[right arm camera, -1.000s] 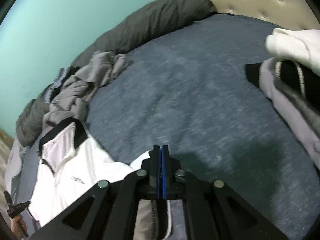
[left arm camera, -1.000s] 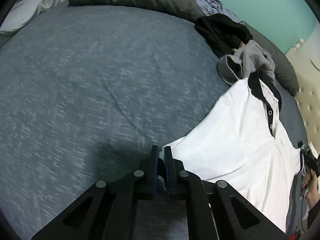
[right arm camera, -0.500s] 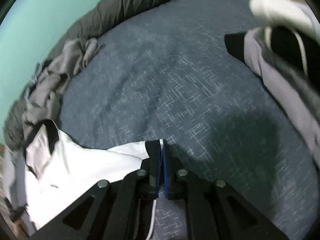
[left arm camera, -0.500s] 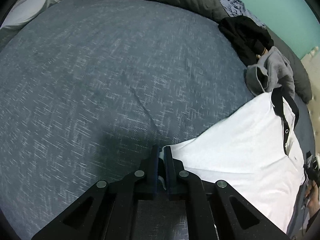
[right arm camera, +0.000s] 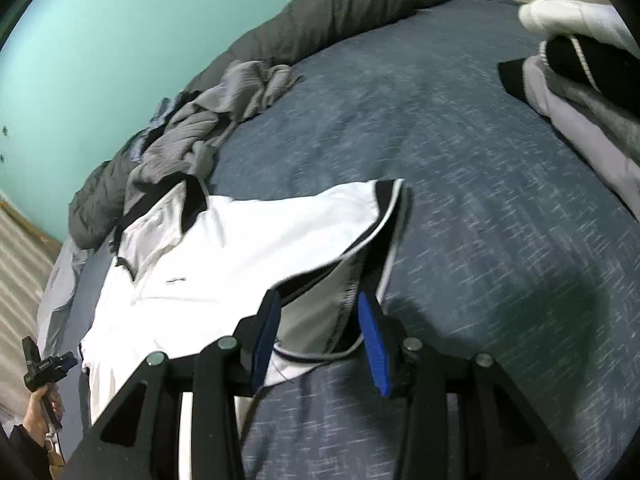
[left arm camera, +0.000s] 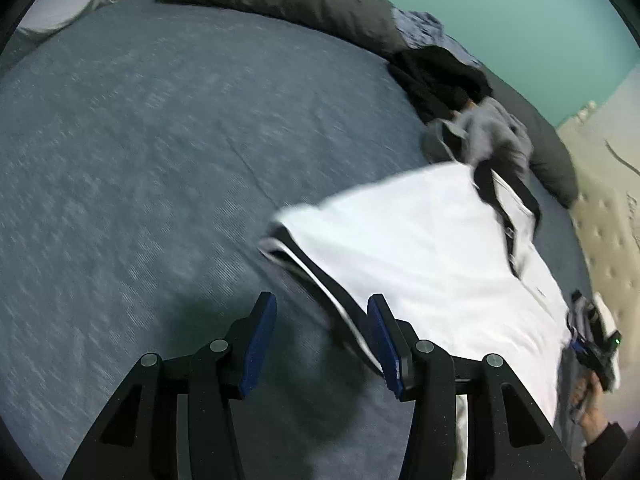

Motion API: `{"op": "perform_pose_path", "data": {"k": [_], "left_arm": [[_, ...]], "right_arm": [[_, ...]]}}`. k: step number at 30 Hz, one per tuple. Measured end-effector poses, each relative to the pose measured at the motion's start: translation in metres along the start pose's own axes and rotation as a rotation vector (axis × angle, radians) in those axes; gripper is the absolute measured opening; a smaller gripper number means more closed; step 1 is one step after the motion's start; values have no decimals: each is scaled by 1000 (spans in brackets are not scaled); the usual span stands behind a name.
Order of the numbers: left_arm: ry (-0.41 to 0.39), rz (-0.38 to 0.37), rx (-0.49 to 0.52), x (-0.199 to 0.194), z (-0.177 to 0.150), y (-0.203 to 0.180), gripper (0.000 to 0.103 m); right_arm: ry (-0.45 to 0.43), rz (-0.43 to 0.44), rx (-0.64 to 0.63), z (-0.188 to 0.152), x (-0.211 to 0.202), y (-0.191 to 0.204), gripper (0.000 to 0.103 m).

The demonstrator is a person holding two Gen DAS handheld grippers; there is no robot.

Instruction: Fold clothes

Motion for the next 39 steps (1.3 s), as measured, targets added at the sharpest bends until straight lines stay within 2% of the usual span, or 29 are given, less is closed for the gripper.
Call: {"op": "perform_pose_path", "data": {"k": [6, 13, 14, 15, 16, 17, 19, 20, 25, 30, 32, 36, 39], "left_arm": [[31, -40, -4, 6, -29, -21, 51], [64, -55, -6, 29, -38, -30, 51], [68, -56, -9, 32, -39, -30, 50], [72, -56, -13, 35, -40, -30, 46], [75, -54, -16, 37, -41, -29, 32], [79, -49, -18, 39, -41, -28, 15], [81, -50, -7, 39, -41, -29, 1], [81, -51, 0, 38, -41, -30, 0], [43, -42, 17, 19, -33, -29, 0], [28, -19, -12, 1, -29, -10, 0], [36, -30, -29, 2, -32, -7, 0], [54, -47, -43, 12, -40, -13, 0], [66, -46, -34, 20, -45, -20, 6]], "right_arm": [[-63, 87, 35, 6, -17, 17, 41], [31, 58, -13, -9, 0, 29, 40], [40, 56, -14, -12, 2, 29, 33], [50, 54, -15, -14, 4, 29, 26], [55, 45, -16, -16, 5, 27, 15], [57, 30, -21, -17, 4, 25, 8], [56, 21, -29, -17, 2, 22, 4], [52, 16, -27, -16, 1, 20, 4], [52, -32, -18, -14, -8, 2, 4], [70, -47, 8, -25, -8, -14, 4], [75, -51, 19, -29, -6, -17, 4], [87, -111, 21, -34, 0, -25, 4], [98, -133, 53, -35, 2, -32, 4]]}}
Point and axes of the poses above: each gripper's, at about its wrist camera, not at the fingertips, and x roughly the way its jaws point, y to its left, z to its top, the point moved 6 cm from there along x, roughly the way its jaws point, and after that the axes turned 7 degrees about -z, right-handed, at the moved point
